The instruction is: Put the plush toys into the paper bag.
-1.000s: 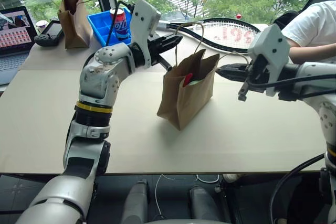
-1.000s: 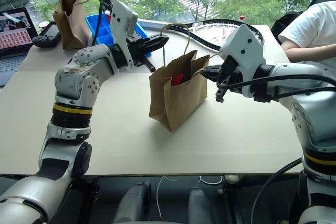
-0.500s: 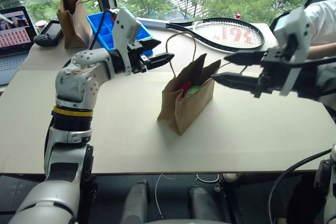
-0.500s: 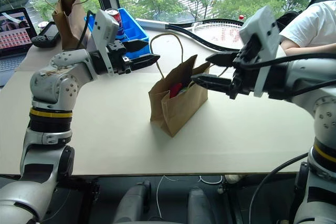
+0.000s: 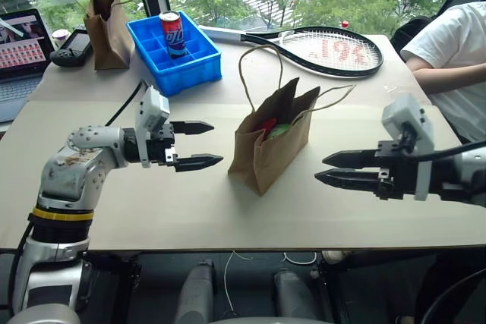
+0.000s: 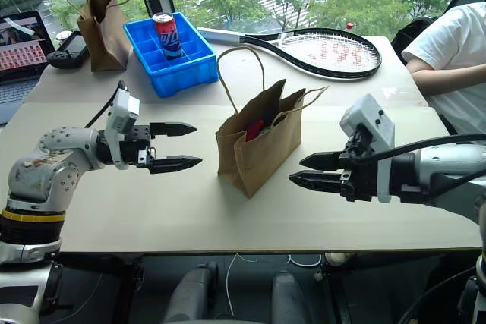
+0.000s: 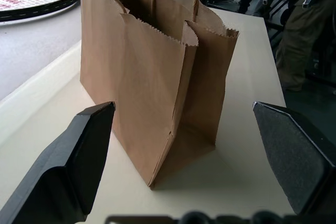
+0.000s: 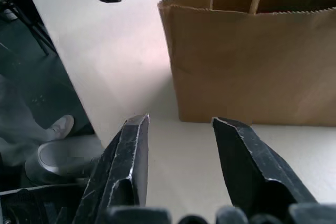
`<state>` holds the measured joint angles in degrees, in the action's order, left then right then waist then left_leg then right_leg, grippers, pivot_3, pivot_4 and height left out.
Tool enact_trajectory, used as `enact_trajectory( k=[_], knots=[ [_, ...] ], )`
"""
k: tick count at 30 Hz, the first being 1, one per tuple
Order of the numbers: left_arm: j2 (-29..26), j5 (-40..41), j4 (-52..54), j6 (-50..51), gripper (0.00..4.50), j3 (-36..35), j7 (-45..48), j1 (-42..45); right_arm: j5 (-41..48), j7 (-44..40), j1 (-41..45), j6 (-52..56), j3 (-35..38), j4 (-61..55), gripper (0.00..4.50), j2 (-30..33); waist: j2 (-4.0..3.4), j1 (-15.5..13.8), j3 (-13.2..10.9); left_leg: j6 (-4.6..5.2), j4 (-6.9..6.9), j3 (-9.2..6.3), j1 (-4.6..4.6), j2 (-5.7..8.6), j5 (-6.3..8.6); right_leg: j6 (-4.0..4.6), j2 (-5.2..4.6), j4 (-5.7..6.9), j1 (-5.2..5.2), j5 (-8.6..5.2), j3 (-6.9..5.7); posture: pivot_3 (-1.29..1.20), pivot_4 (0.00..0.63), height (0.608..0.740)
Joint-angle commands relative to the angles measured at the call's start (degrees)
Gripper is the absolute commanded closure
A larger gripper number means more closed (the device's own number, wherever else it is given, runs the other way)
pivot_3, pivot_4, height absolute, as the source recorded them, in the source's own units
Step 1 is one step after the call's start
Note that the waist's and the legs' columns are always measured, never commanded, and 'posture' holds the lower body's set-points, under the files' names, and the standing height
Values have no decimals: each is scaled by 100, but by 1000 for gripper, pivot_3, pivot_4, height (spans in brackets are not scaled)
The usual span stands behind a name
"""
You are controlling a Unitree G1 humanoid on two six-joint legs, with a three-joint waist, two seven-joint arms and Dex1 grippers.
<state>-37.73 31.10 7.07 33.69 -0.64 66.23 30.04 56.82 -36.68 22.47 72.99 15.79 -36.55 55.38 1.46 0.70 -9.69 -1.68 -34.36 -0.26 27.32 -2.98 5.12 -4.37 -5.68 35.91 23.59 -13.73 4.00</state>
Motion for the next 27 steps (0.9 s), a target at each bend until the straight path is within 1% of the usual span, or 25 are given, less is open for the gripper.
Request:
enact_trajectory(
  k=[1,3,6,7,9,10,13,16,22,24,25,26,27],
  knots=[
    [260,26,504,-17,0,75,-439,-54,-988,286,-87,-1111,-544,165,3787,-336,4,4,-1,0,-2,1,-1,0,0,-2,0,-1,-2,1,0,0,150,740],
    [422,62,628,50,0,93,-661,-42,-1292,380,-17,-1486,-765,352,4476,-638,4,4,-1,1,-6,1,3,0,-1,-5,1,3,3,3,1,0,150,740],
    [630,63,723,101,0,129,-965,22,-1696,464,89,-1903,-1122,569,4476,-993,4,9,-1,23,-8,-1,2,-1,-15,-8,5,7,0,4,2,0,150,740],
    [682,32,762,148,0,173,-1086,30,-1795,525,134,-2038,-1239,650,4476,-1186,4,10,-1,43,-10,-1,0,-2,-27,-10,7,8,-3,3,2,0,150,740],
    [728,23,868,196,0,230,-1199,-5,-2052,625,173,-2361,-1514,810,4476,-1585,4,22,-1,45,-8,-2,0,-3,-28,-13,10,9,-3,1,2,0,150,740],
    [738,10,900,215,0,248,-1261,-19,-2204,715,167,-2598,-1676,929,4476,-1904,4,21,-1,45,-7,-3,1,-4,-29,-14,12,9,-1,2,2,0,150,740],
    [779,47,918,267,0,265,-1382,-4,-2542,870,153,-3038,-1936,1182,4476,-2497,5,29,0,46,-5,-8,-1,-8,-29,-15,21,11,-3,1,2,0,150,740],
    [890,51,932,287,0,345,-1493,13,-2798,926,108,-3276,-2052,1304,4476,-2775,5,6,-1,45,-6,-9,0,-7,-29,-16,21,15,-2,2,4,0,150,740],
    [1167,-94,819,299,0,493,-1862,149,-2995,940,23,-3456,-2082,1381,4476,-3019,5,-2,-1,39,-8,-9,-1,-6,-26,-15,21,11,-12,1,3,0,150,740],
    [1280,-302,657,271,515,584,-2109,221,-3022,950,-11,-3463,-2081,1377,4500,-3085,5,-3,0,40,-7,-8,-2,-7,-26,-15,21,13,-12,1,2,0,150,740],
    [1331,-356,603,264,668,606,-2185,240,-3038,951,-30,-3466,-2080,1374,4500,-3108,5,0,0,40,-7,-9,-3,-7,-26,-15,22,14,-12,2,2,0,150,740],
    [1358,-375,578,259,1130,616,-2221,247,-3056,946,-43,-3466,-2075,1371,4500,-3126,5,2,0,40,-7,-9,-3,-7,-26,-15,22,14,-12,2,2,0,150,740],
    [1402,-417,550,258,1463,627,-2302,260,-3067,945,-62,-3460,-2066,1364,4500,-3146,5,3,0,40,-7,-9,-3,-7,-26,-15,22,14,-12,2,2,0,150,740]
  ],
)
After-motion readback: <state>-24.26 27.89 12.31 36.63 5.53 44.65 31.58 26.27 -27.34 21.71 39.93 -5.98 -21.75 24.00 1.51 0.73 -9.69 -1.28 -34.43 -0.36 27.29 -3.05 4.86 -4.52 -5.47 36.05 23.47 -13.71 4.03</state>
